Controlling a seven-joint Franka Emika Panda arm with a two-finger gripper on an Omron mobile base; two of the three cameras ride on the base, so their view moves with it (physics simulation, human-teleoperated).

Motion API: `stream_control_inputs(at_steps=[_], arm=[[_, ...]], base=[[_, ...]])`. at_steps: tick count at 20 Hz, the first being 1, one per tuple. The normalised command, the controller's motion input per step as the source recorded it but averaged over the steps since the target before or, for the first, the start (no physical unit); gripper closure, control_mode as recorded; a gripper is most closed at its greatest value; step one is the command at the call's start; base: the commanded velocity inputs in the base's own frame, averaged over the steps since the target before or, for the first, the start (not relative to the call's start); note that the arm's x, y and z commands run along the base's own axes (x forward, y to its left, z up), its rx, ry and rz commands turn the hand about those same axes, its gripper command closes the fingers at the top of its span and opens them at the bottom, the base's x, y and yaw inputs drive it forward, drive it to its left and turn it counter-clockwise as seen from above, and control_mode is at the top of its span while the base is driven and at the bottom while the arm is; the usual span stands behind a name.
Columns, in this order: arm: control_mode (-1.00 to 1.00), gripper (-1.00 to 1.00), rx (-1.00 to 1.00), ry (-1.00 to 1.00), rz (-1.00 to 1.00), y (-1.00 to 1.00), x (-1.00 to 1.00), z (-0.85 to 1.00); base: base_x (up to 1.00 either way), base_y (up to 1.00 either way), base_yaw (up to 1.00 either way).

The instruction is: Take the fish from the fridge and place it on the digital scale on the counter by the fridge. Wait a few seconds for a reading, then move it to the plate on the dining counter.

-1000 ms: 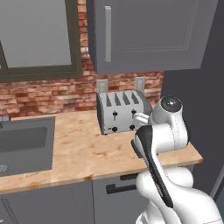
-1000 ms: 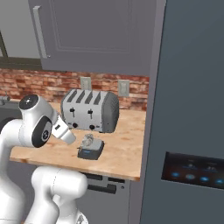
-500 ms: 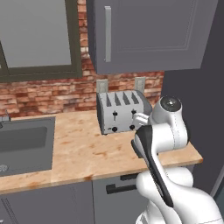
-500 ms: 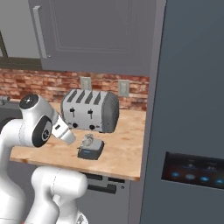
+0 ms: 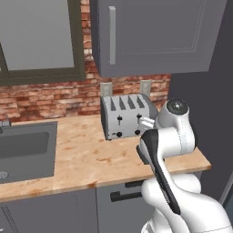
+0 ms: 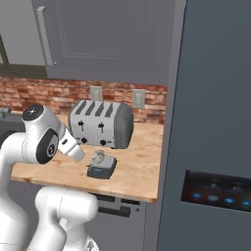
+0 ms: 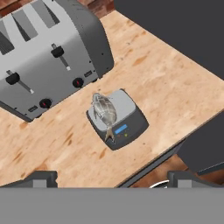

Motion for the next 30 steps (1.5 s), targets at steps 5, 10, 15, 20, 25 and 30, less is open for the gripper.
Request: stream_control_inputs(at_steps=[5, 10, 15, 20, 25, 30], arm=[[-1.0, -1.0, 0.0, 0.0, 0.0, 0.0, 0.0, 0.0], [-1.0, -1.0, 0.0, 0.0, 0.0, 0.0, 0.0, 0.0], [-1.0, -1.0, 0.0, 0.0, 0.0, 0.0, 0.0, 0.0], [-1.0, -1.0, 0.0, 0.0, 0.0, 0.0, 0.0, 0.0], [-1.0, -1.0, 0.0, 0.0, 0.0, 0.0, 0.0, 0.0], [-1.0, -1.0, 0.0, 0.0, 0.0, 0.0, 0.0, 0.0]], base=[[0.0, 0.0, 0.0], [0.0, 0.0, 0.0], [0.0, 0.0, 0.0], [0.0, 0.0, 0.0], [0.0, 0.0, 0.0], [0.0, 0.0, 0.0]])
